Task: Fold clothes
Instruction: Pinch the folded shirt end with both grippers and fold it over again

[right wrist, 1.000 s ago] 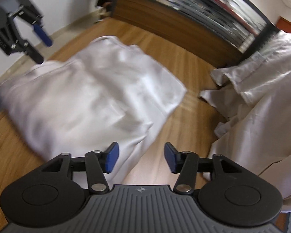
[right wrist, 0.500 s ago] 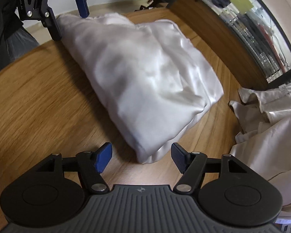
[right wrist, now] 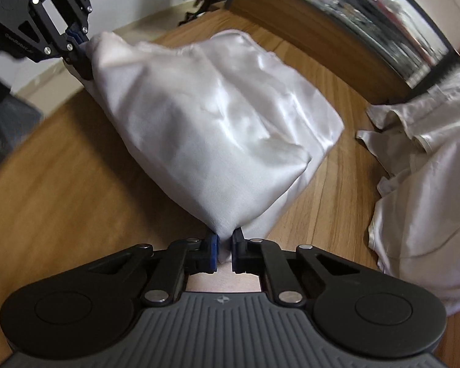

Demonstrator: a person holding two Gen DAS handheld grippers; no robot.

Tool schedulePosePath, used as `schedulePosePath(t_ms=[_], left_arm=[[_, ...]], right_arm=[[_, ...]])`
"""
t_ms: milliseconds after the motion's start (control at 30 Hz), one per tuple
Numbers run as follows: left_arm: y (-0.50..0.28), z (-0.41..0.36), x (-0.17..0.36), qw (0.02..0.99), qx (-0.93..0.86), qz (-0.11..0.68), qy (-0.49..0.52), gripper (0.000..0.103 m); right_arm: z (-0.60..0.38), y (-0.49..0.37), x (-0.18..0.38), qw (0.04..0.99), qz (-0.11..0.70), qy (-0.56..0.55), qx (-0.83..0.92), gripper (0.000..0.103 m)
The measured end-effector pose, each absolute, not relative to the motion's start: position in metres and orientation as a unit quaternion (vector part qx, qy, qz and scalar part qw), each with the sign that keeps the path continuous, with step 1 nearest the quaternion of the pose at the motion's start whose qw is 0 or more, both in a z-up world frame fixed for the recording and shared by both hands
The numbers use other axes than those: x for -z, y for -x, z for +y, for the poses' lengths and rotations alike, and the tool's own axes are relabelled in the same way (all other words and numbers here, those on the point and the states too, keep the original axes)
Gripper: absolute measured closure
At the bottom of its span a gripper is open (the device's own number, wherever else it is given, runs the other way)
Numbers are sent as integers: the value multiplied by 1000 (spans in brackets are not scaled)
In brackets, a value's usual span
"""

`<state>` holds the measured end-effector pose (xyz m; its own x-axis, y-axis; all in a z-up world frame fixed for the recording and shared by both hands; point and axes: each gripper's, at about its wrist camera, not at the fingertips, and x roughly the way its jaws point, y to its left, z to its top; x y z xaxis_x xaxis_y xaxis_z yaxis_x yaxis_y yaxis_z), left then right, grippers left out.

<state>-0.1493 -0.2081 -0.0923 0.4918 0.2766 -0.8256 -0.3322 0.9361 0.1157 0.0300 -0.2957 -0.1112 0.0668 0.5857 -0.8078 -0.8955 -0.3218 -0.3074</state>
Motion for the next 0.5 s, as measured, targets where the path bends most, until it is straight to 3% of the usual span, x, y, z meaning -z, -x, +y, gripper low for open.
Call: schedulePosePath(t_ms=[300,500], left_arm=[[175,-157,37,886,-134,443,8,97],[151,-104,9,904,-90,418,-3,97]], right_arm=[[-305,6,59,600,234,395,-656,95],[-275,-9,23,673,284,313,-608,95]])
